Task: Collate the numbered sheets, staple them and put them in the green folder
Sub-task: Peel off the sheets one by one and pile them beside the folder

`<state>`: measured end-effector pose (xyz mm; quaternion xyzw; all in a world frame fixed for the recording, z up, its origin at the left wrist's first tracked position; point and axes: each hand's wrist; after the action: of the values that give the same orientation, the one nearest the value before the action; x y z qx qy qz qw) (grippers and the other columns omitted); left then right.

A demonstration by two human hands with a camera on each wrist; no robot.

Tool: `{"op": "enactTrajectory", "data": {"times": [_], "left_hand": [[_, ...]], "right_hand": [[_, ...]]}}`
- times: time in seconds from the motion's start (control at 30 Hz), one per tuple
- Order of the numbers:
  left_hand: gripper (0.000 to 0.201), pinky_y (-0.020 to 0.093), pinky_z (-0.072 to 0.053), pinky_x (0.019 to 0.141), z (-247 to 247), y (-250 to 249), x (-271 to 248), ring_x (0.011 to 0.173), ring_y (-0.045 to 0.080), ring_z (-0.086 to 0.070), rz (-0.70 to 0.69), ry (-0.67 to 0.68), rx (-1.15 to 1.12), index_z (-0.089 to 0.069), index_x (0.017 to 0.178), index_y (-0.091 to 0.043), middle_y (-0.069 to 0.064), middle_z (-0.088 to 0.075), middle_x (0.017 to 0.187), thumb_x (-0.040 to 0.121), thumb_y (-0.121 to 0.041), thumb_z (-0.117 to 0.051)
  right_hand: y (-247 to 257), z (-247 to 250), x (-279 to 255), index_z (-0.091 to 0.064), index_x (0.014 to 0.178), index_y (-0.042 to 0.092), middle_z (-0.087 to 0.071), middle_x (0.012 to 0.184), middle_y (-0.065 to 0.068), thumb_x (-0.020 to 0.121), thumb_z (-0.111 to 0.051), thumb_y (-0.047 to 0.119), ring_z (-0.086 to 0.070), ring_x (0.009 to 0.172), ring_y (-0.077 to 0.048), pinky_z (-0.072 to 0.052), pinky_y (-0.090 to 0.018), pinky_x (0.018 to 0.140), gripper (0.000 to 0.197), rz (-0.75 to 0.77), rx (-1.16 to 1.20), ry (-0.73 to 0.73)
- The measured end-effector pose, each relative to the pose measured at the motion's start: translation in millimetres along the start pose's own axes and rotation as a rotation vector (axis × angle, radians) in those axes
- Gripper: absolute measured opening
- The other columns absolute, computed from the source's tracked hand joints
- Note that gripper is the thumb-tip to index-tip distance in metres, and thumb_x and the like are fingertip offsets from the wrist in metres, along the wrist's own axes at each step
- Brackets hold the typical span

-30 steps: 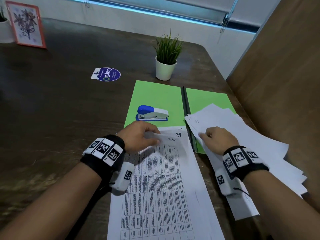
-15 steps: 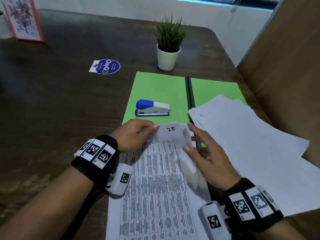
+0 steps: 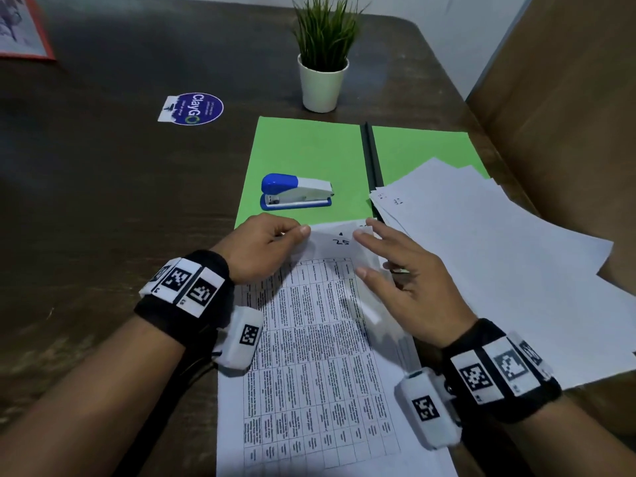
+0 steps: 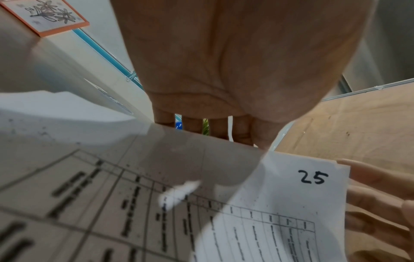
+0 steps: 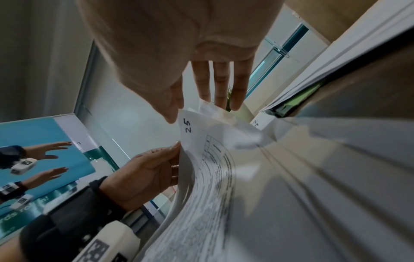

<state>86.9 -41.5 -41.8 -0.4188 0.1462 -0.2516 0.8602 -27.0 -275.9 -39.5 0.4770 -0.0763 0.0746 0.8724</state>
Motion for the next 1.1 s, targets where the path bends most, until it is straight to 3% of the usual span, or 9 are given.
{"op": "enactTrajectory", "data": {"times": [0.1,0.2,0.3,0.4,0.5,0.67,0.83,1.1], "left_hand": [[0.054,0.030,-0.040,0.062,0,-2,0,0.060,0.016,-0.047,0.018,0.014,0.011,-0.054,0.076,0.002,0.020,-0.055,0.070,0.105,-0.042,-0.042],[0.052,0.028,-0.036,0.057,0,-6,-1,0.053,0.011,-0.041,0.022,0.013,0.050,-0.055,0.075,0.002,-0.003,-0.045,0.058,0.105,-0.039,-0.043],[0.053,0.030,-0.037,0.060,1,-5,-1,0.056,0.015,-0.043,0.022,0.022,0.063,-0.058,0.077,0.001,0.003,-0.045,0.062,0.105,-0.041,-0.042],[0.054,0.030,-0.038,0.060,2,-7,-1,0.057,0.015,-0.044,0.022,0.033,0.072,-0.058,0.079,0.003,0.009,-0.049,0.065,0.105,-0.041,-0.042],[0.053,0.029,-0.036,0.059,2,-9,-2,0.056,0.014,-0.042,0.024,0.032,0.078,-0.058,0.078,0.002,0.000,-0.045,0.062,0.105,-0.041,-0.042],[0.051,0.028,-0.037,0.058,3,-10,-4,0.054,0.010,-0.043,0.020,0.034,0.076,-0.060,0.076,-0.001,-0.007,-0.047,0.058,0.105,-0.039,-0.042],[0.051,0.027,-0.037,0.058,3,-7,-2,0.052,0.008,-0.043,0.016,0.044,0.067,-0.061,0.075,-0.003,-0.009,-0.048,0.055,0.105,-0.040,-0.042],[0.053,0.031,-0.035,0.060,2,-5,-2,0.054,0.015,-0.039,0.030,0.040,0.058,-0.054,0.070,-0.004,0.000,-0.040,0.060,0.104,-0.044,-0.042]], "right_hand": [[-2,1,1,-0.057,0.136,0.032,-0.043,0.151,0.013,0.090,-0.069,0.026,-0.039,0.138,0.003,-0.046,-0.024,0.103,0.048,-0.010,-0.007,-0.015],[-4,2,1,-0.055,0.138,0.034,-0.043,0.151,0.016,0.090,-0.068,0.029,-0.047,0.133,-0.003,-0.048,-0.018,0.098,0.050,-0.035,-0.012,-0.014],[-5,2,1,-0.057,0.136,0.035,-0.045,0.149,0.018,0.090,-0.068,0.029,-0.047,0.132,-0.001,-0.045,-0.014,0.099,0.048,-0.048,-0.021,-0.020],[-6,2,1,-0.061,0.129,0.037,-0.049,0.145,0.015,0.089,-0.070,0.029,-0.041,0.134,0.009,-0.041,-0.023,0.110,0.041,-0.058,-0.038,-0.036],[-7,3,1,-0.063,0.121,0.043,-0.052,0.141,0.015,0.089,-0.071,0.027,-0.042,0.132,0.011,-0.041,-0.026,0.111,0.036,-0.070,-0.039,-0.040],[-5,3,1,-0.066,0.118,0.041,-0.054,0.141,0.013,0.089,-0.072,0.025,-0.044,0.130,0.011,-0.036,-0.010,0.106,0.034,-0.068,-0.050,-0.054],[-7,4,1,-0.069,0.119,0.033,-0.056,0.139,0.012,0.089,-0.071,0.027,-0.047,0.129,0.007,-0.046,-0.027,0.106,0.032,-0.088,-0.033,-0.073],[-12,3,1,-0.074,0.107,0.036,-0.054,0.141,0.012,0.086,-0.070,0.039,-0.051,0.126,0.005,-0.047,-0.038,0.106,0.022,-0.100,-0.006,0.023]]}}
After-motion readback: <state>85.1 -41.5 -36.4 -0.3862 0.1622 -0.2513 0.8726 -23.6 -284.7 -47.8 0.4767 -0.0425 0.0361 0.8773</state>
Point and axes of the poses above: each hand's wrist, its own x-axis towards the middle knuckle, its own z-axis out of the back of the hand, y = z × x
